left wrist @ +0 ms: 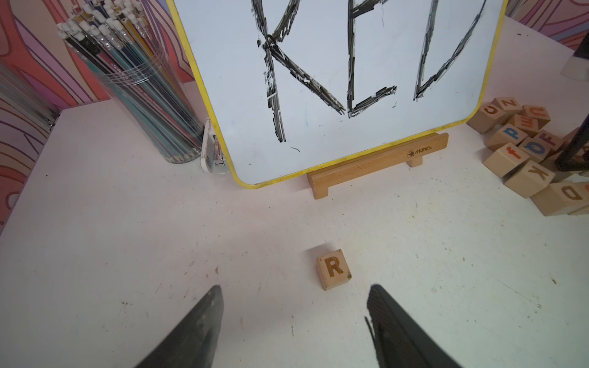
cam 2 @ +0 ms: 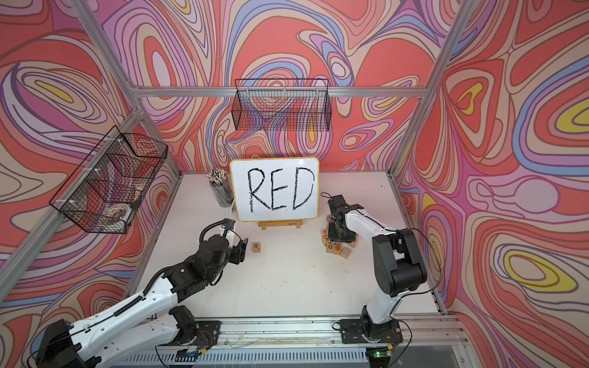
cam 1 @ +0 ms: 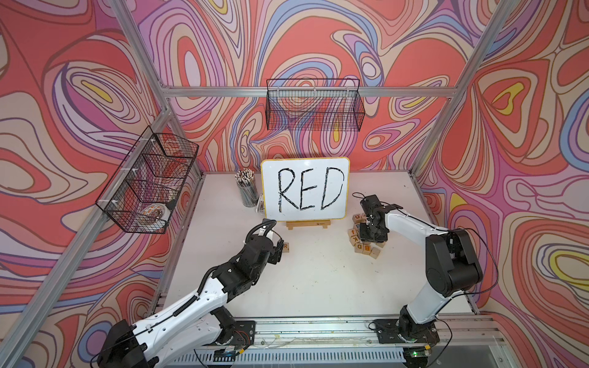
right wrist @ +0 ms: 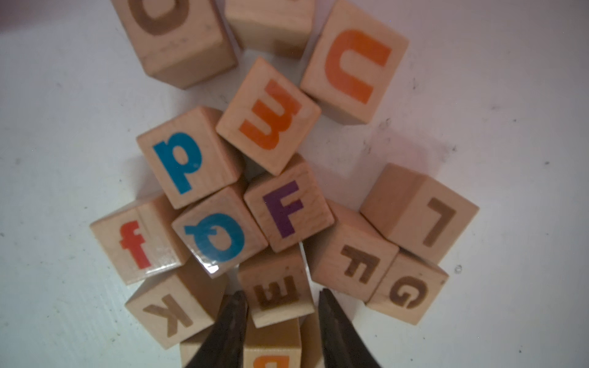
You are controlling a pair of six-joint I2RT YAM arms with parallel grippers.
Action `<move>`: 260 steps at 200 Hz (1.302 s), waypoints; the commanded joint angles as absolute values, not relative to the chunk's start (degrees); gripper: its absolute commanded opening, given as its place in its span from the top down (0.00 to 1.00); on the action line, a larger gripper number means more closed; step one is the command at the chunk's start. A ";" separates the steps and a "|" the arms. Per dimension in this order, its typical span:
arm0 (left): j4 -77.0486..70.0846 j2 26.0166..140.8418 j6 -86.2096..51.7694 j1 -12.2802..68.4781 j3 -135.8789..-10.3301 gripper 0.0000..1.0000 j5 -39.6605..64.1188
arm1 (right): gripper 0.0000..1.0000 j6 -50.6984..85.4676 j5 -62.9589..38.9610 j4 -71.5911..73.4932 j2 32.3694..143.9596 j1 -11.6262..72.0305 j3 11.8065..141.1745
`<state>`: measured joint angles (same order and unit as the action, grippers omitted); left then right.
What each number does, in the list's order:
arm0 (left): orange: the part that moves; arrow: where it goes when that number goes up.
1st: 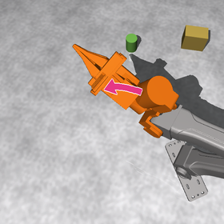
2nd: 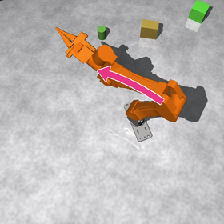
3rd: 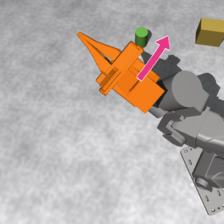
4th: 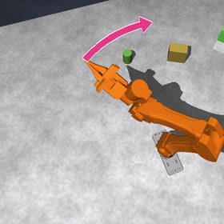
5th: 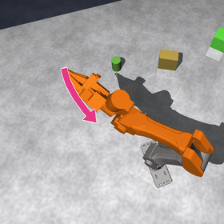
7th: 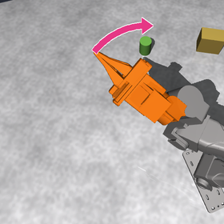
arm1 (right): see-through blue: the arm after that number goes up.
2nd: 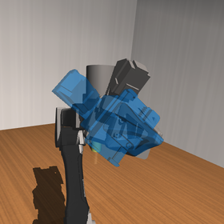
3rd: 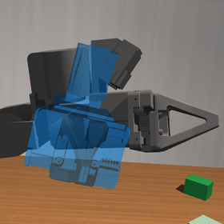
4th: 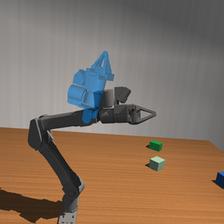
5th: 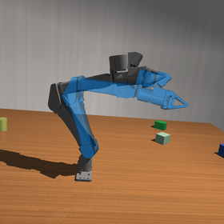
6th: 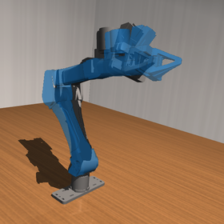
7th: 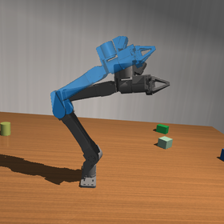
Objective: Assemble the uppercase word "red" with letter blocks
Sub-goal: Pick up the letter block from the center of the board.
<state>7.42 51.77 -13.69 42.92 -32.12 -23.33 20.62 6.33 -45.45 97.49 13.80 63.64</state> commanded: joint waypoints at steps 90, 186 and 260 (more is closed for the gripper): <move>7.42 50.80 -13.45 42.45 -32.08 0.26 -23.64 | 0.59 20.71 5.62 -44.08 98.83 13.54 62.55; 8.22 50.17 -13.62 42.36 -31.82 0.26 -24.03 | 0.59 19.65 5.46 -42.59 103.34 13.54 65.32; 8.17 50.25 -13.62 42.36 -31.82 0.26 -23.99 | 0.59 17.67 7.30 -43.82 105.03 13.56 67.85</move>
